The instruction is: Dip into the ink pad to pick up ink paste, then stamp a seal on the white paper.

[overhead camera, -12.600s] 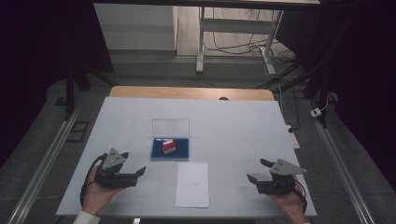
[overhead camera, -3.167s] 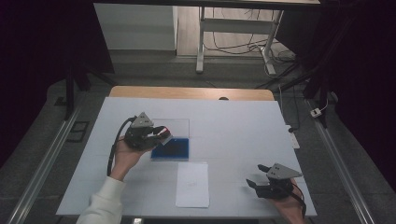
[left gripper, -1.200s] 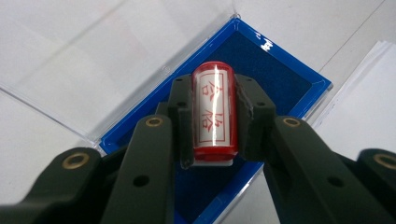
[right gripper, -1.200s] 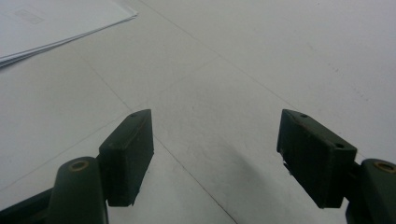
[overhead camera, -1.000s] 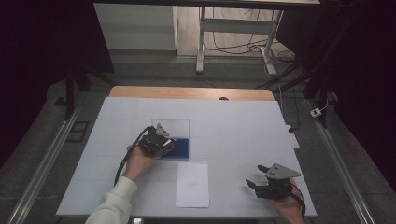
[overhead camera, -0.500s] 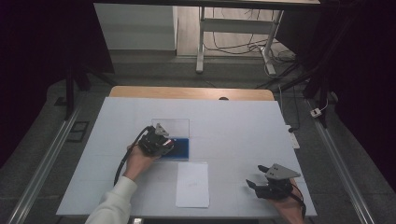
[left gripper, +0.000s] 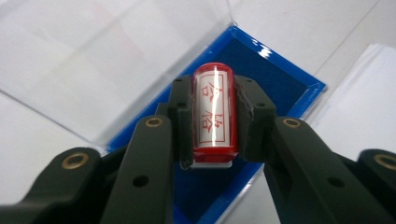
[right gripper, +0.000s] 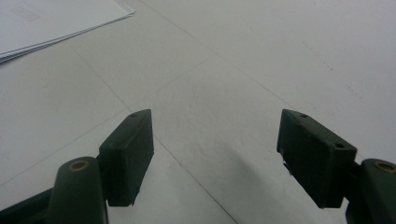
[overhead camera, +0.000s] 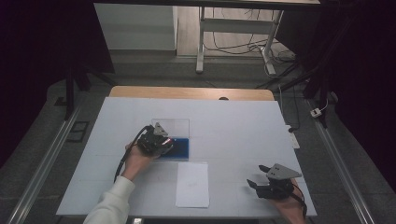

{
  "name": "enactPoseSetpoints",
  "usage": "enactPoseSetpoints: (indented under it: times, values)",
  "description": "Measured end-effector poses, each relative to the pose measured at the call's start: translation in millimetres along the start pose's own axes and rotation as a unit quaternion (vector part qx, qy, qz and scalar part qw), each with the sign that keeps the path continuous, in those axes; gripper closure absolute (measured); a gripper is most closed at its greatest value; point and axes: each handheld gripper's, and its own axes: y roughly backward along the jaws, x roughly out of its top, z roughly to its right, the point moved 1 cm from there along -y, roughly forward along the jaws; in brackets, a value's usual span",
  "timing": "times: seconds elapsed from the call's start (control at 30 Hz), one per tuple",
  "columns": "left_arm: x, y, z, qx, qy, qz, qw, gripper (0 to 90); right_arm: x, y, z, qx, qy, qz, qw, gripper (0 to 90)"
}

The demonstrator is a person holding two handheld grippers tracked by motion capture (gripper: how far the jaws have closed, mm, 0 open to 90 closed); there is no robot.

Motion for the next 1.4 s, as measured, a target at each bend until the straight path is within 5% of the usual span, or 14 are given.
enactPoseSetpoints:
  times: [0.17,0.6,0.93,1.4]
  values:
    - [4.3,22.3,-6.0,-0.031,0.028,0.046,0.9980,70.1,-1.0,1.1,1.1,0.001,-0.006,0.003,1.0000,27.0]
    - [3.8,51.8,-2.0,-0.071,0.027,0.091,0.9930,69.9,-1.0,0.8,1.1,0.003,-0.010,0.007,0.9999,26.9]
    - [0.2,61.8,-0.6,-0.094,0.031,0.102,0.9898,69.9,-1.4,1.1,1.5,0.000,-0.010,0.005,0.9999,27.2]
    - [4.2,63.6,21.5,-0.120,0.001,0.096,0.9881,69.9,-0.9,-0.7,0.6,0.005,-0.011,0.007,0.9999,27.5]
